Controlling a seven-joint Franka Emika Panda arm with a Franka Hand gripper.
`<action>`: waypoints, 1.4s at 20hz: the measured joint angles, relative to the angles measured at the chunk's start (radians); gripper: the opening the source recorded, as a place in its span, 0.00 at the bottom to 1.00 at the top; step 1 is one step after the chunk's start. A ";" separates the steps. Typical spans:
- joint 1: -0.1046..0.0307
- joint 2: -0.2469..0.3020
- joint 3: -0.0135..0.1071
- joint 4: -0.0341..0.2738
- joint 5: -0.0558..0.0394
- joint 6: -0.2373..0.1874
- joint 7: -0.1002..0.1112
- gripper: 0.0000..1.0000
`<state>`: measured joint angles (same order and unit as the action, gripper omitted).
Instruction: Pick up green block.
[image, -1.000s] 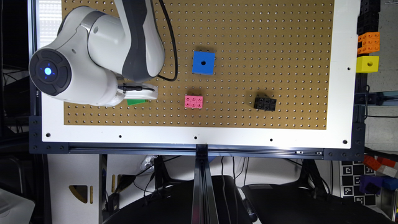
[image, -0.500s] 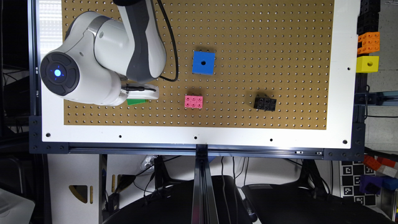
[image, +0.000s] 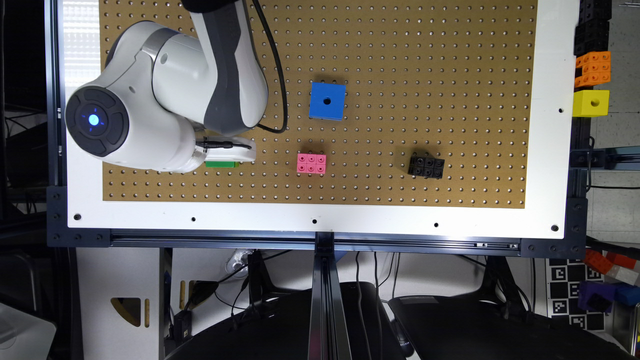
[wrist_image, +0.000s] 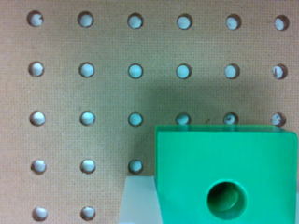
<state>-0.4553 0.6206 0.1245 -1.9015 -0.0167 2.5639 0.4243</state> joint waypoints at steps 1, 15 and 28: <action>0.000 0.000 0.000 0.000 0.0000 0.000 0.000 0.00; -0.001 -0.047 -0.001 0.000 0.0000 -0.047 0.000 0.00; 0.000 -0.231 -0.001 -0.001 0.0001 -0.235 0.006 0.00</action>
<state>-0.4557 0.3893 0.1239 -1.9020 -0.0166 2.3284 0.4305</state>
